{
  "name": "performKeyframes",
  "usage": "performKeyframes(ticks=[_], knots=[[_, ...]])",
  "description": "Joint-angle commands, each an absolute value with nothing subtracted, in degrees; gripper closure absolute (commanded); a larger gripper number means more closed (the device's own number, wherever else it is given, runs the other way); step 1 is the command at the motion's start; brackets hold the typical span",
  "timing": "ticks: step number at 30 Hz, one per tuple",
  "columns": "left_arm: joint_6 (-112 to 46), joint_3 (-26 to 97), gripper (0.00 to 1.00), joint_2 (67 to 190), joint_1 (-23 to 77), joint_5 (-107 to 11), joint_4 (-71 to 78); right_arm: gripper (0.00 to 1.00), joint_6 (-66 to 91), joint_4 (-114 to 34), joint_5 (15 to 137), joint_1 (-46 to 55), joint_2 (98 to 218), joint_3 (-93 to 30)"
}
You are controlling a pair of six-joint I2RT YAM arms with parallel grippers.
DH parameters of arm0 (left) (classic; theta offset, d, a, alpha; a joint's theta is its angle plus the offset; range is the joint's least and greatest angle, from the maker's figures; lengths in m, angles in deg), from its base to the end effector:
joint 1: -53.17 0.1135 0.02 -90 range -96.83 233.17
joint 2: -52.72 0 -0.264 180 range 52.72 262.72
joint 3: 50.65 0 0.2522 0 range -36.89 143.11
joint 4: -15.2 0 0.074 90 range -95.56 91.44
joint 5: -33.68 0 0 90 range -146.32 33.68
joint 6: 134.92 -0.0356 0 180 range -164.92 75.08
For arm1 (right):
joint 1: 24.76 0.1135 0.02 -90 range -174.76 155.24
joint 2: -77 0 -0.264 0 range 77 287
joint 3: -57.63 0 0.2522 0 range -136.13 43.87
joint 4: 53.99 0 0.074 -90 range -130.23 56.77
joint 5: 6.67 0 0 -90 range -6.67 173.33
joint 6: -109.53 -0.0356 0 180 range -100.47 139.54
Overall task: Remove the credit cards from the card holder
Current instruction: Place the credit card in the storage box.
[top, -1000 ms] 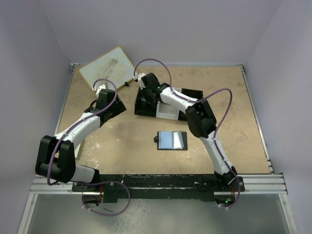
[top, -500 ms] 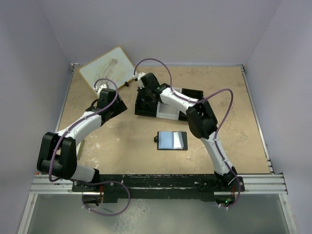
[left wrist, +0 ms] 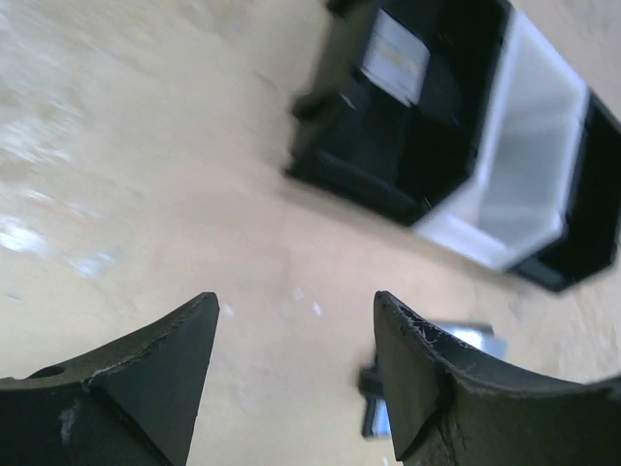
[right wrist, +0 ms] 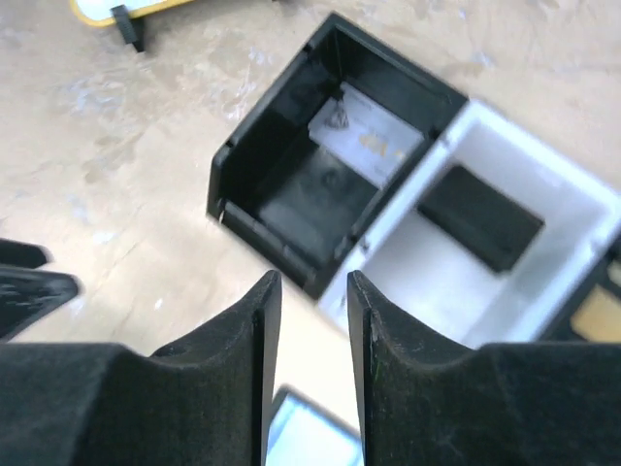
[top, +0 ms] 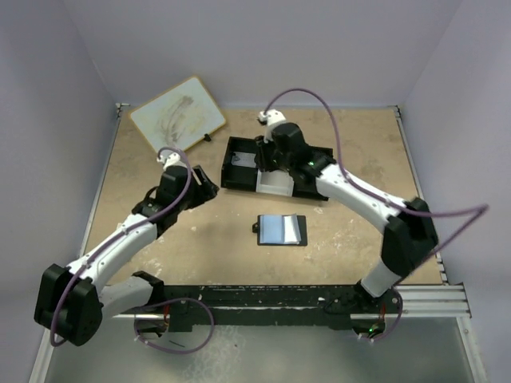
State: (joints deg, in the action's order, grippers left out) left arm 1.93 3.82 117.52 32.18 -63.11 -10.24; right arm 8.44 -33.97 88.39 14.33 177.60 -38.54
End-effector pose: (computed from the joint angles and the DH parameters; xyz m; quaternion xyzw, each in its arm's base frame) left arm 0.2297 -0.0836 0.2432 -0.2251 0.8600 -0.2102 0.4070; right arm 0.3277 0.2622 0.3082 -0.1800 0.8208 0.1957 0.5055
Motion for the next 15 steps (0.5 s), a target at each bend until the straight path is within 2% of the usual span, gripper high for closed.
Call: performKeyframes(ticks=[1, 2, 5, 7, 9, 15], knots=[[6.89, -0.44, 0.36, 113.09, 22.52, -64.22, -7.54, 0.59, -5.12, -37.93, 89.92, 13.97, 163.62, -22.68], [7.92, -1.32, 0.36, 112.56, 20.64, -64.89, -6.95, 0.55, -8.12, -36.90, 88.50, 13.41, 161.32, -19.26], [10.16, -2.99, 0.36, 111.57, 15.17, -67.83, -5.67, 0.52, -11.86, -36.35, 81.35, 12.87, 155.52, -9.59], [11.24, -3.44, 0.36, 111.40, 12.41, -70.37, -5.40, 0.43, -14.17, -39.06, 80.68, 12.91, 151.38, -2.79], [12.24, -3.72, 0.36, 111.47, 10.38, -72.96, -5.25, 0.42, -15.26, -45.26, 78.51, 12.97, 148.47, 2.18], [13.50, -3.27, 0.35, 111.17, 8.98, -77.05, -9.14, 0.35, -14.89, -40.35, 81.47, 14.84, 150.03, 2.89]])
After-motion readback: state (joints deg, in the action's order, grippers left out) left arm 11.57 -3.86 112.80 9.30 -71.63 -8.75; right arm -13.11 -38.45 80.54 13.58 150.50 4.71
